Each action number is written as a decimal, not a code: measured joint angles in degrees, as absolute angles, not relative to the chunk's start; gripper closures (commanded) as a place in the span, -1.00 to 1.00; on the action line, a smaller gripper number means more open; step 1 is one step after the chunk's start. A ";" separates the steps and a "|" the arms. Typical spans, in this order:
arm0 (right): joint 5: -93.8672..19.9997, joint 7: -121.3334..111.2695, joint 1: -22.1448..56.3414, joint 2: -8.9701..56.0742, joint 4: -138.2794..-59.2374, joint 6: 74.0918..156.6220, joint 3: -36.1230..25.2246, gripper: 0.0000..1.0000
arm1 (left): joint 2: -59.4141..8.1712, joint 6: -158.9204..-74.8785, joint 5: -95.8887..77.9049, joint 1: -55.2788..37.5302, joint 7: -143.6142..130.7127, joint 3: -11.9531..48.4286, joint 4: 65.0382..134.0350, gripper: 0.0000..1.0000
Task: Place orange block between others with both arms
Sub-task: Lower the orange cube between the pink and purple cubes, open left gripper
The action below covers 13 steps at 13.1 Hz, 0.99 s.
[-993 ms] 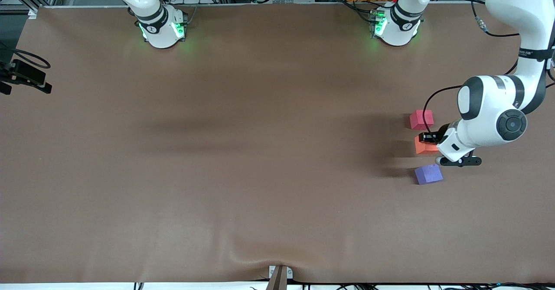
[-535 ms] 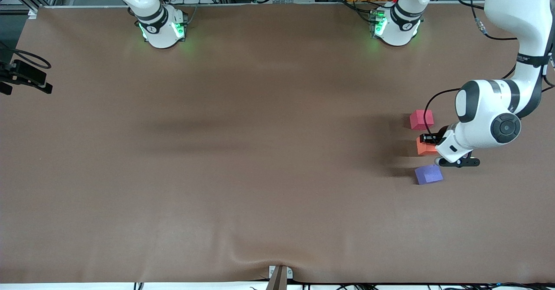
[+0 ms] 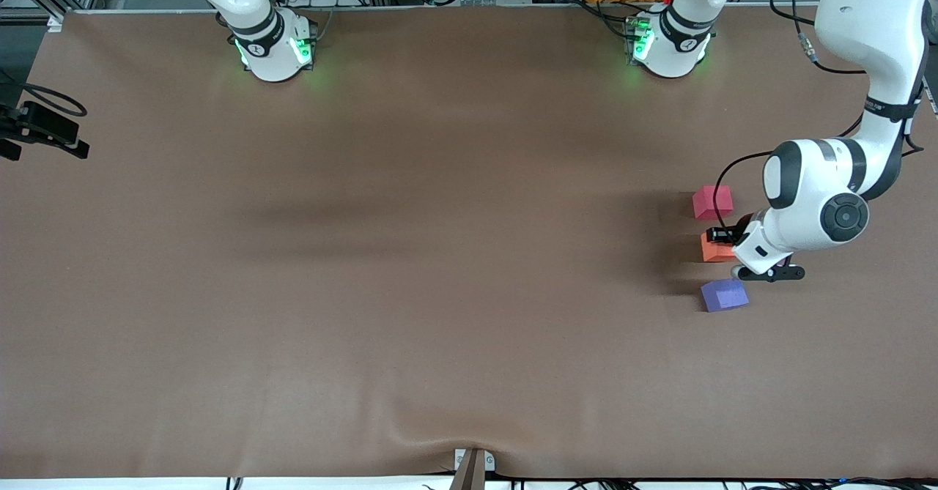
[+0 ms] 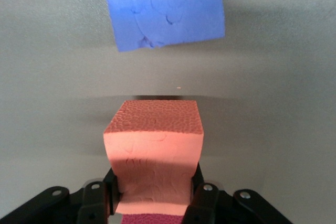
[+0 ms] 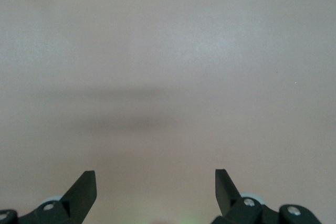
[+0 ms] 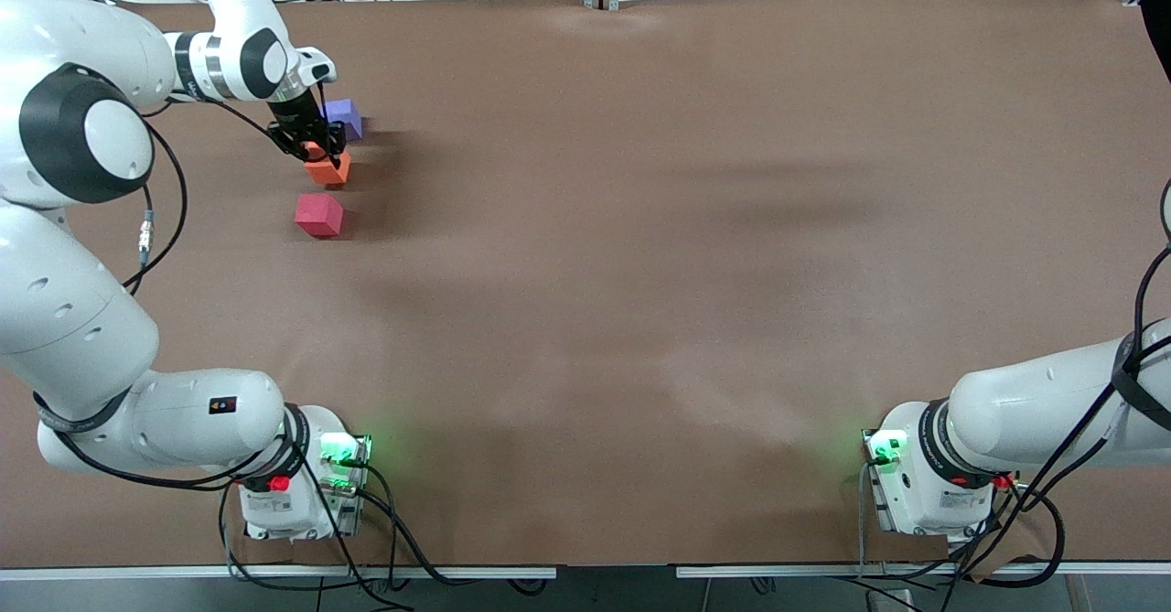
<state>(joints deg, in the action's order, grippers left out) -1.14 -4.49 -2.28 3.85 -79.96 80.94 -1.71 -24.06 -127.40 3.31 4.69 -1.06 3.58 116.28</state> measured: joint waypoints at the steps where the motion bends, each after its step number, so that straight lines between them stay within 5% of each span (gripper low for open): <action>1: -1.14 -4.49 -2.28 3.86 -79.96 80.94 -1.71 -1.00 | -24.23 -127.45 3.94 4.62 -1.06 3.62 116.31 0.55; 13: -1.16 -4.49 -2.28 3.88 -80.01 80.94 -1.66 -1.00 | -25.65 -129.59 5.29 4.56 -1.06 3.82 116.34 0.39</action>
